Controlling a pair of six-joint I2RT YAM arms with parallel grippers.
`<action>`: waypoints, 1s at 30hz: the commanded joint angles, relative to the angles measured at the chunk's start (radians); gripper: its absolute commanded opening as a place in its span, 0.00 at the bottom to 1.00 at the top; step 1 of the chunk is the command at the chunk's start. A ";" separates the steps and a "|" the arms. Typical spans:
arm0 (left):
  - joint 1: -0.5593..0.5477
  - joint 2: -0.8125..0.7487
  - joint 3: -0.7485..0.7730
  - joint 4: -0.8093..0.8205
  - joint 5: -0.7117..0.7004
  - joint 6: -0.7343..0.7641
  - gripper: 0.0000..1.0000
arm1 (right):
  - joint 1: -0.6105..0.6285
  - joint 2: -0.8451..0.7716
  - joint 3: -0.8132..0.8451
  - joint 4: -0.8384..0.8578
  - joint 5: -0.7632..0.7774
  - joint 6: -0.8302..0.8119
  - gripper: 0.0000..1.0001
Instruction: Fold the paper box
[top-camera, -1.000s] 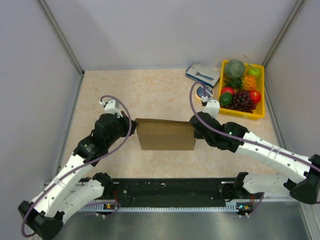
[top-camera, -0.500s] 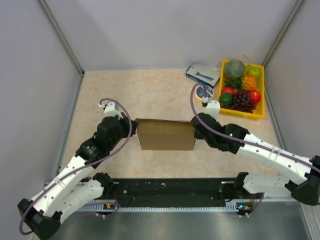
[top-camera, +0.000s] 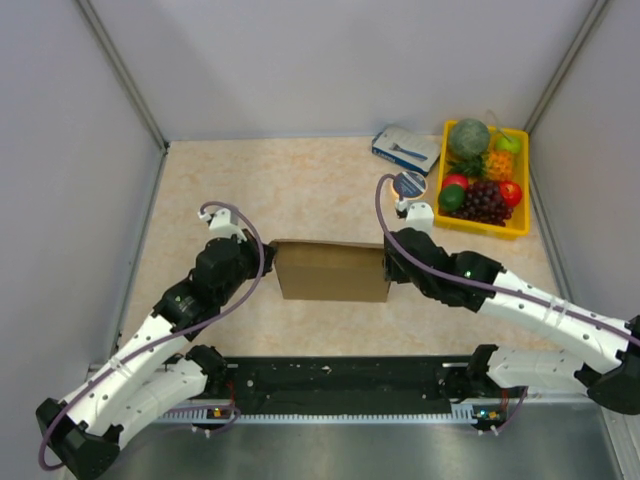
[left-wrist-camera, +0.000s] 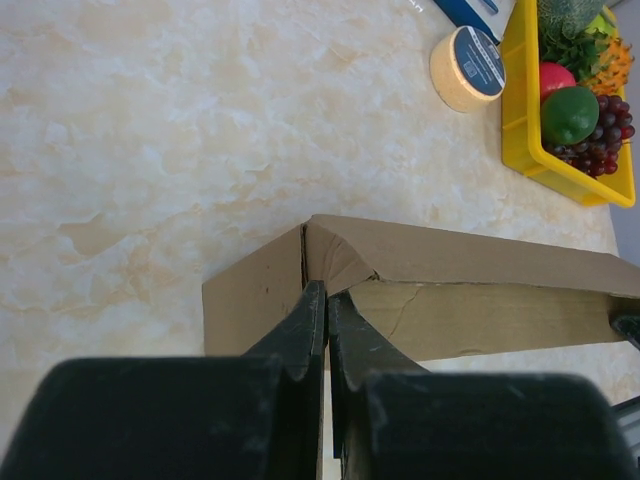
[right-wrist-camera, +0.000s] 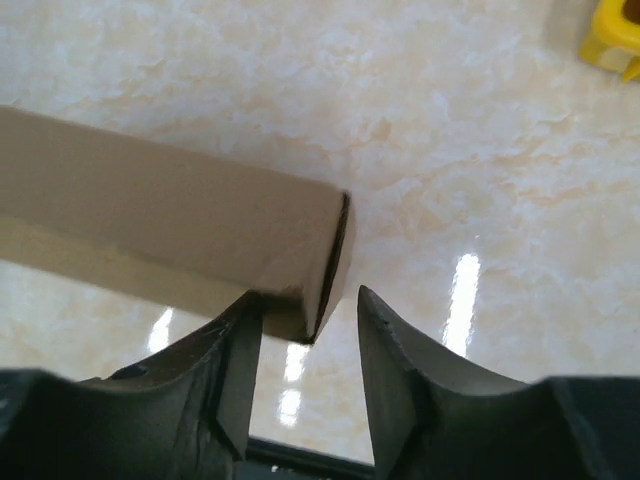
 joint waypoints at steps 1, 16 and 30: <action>-0.007 0.021 -0.100 -0.174 0.059 -0.012 0.00 | 0.013 0.005 0.148 -0.174 -0.213 -0.058 0.49; -0.007 -0.034 -0.130 -0.140 0.052 -0.020 0.00 | -0.128 0.301 0.389 0.404 -0.715 0.287 0.38; -0.007 -0.092 -0.121 -0.115 0.173 0.027 0.39 | -0.165 0.356 0.035 0.743 -0.878 0.415 0.18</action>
